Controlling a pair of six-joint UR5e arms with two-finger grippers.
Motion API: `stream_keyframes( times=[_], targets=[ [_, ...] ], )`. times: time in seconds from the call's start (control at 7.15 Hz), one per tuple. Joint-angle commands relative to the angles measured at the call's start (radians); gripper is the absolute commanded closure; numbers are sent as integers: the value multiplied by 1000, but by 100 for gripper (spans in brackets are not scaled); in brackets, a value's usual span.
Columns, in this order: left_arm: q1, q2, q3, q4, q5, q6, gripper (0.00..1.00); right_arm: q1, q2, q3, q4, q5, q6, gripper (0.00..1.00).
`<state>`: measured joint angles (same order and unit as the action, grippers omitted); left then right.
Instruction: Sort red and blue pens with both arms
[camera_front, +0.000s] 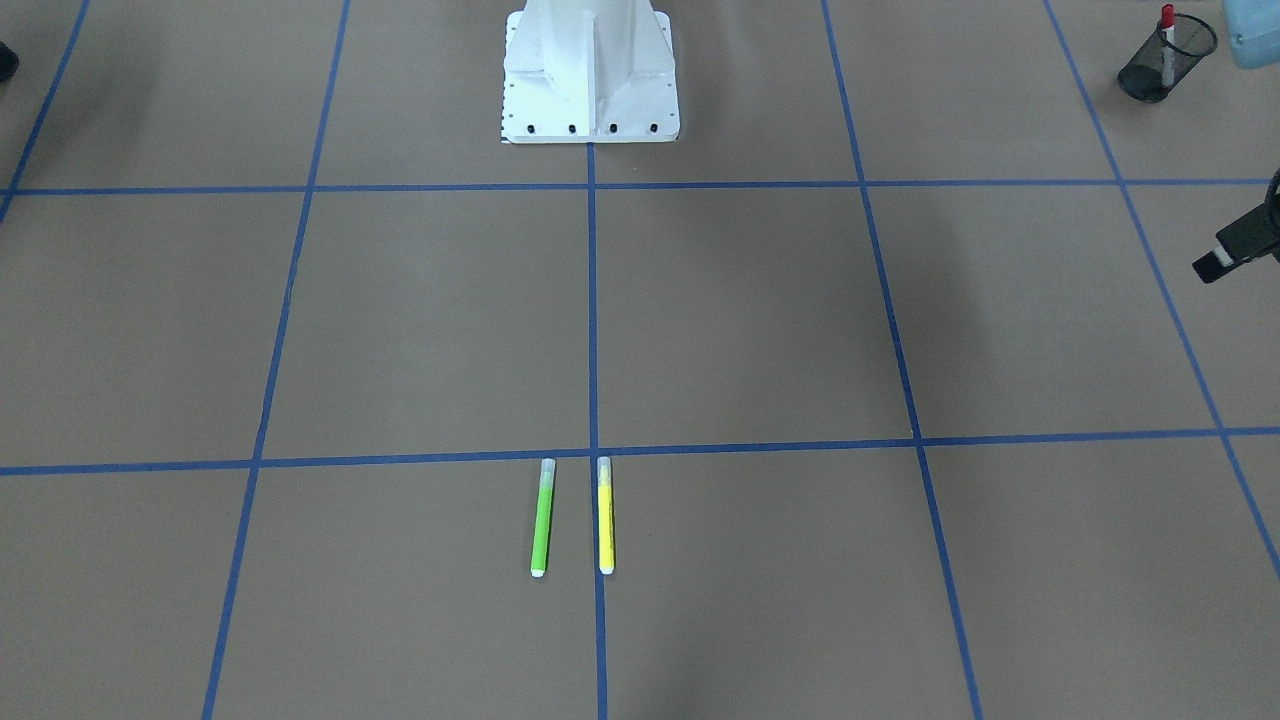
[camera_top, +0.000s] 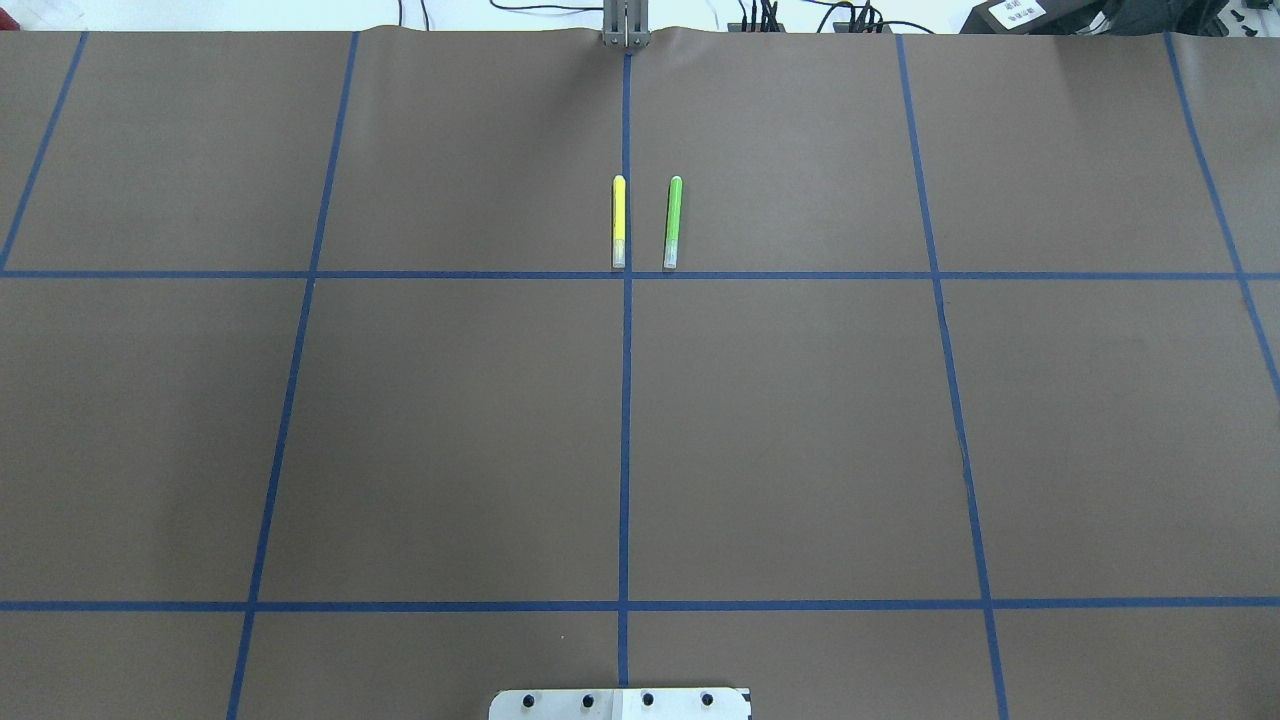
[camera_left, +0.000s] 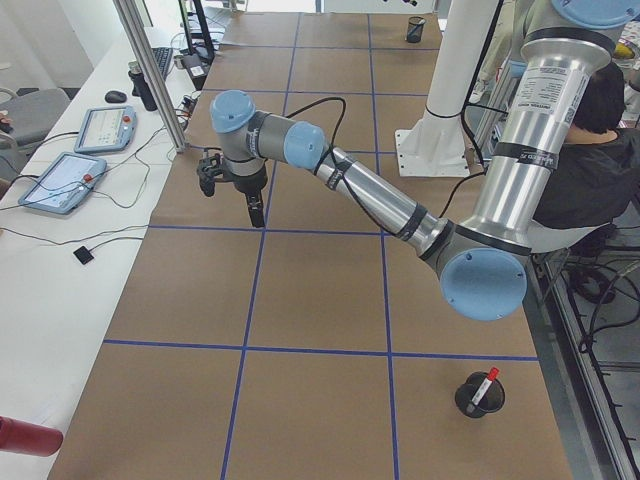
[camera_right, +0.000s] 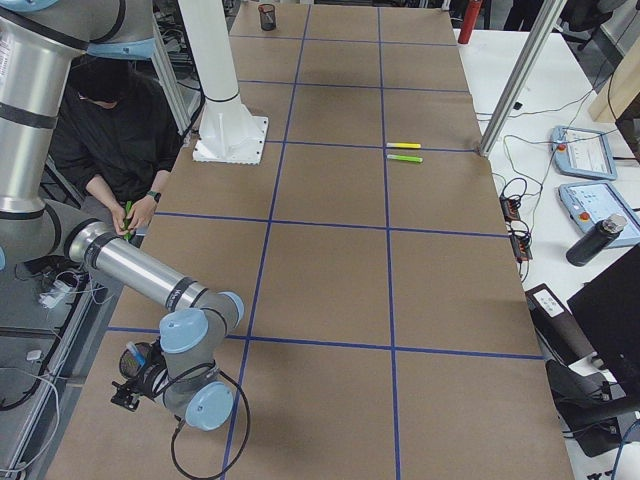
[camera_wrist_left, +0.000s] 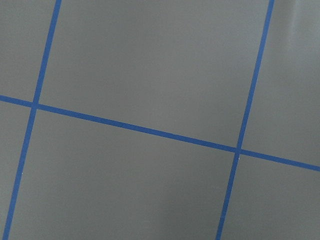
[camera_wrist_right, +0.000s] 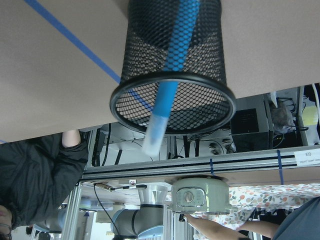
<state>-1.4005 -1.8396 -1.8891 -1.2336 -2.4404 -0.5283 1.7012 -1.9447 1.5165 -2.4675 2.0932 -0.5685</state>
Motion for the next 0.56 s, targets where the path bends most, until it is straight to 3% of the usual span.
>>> stream_keyframes(
  times=[0.0, 0.28, 0.42],
  targets=[
    [-3, 9, -39, 5, 33, -2, 0, 0, 44, -2, 268, 7, 148, 1],
    [-2, 51, -51, 6, 89, 1, 0, 0, 120, 7, 477, 22, 327, 0],
    [0, 51, -51, 6, 122, -1, 0, 0, 183, 10, 542, 98, 402, 0]
  ],
)
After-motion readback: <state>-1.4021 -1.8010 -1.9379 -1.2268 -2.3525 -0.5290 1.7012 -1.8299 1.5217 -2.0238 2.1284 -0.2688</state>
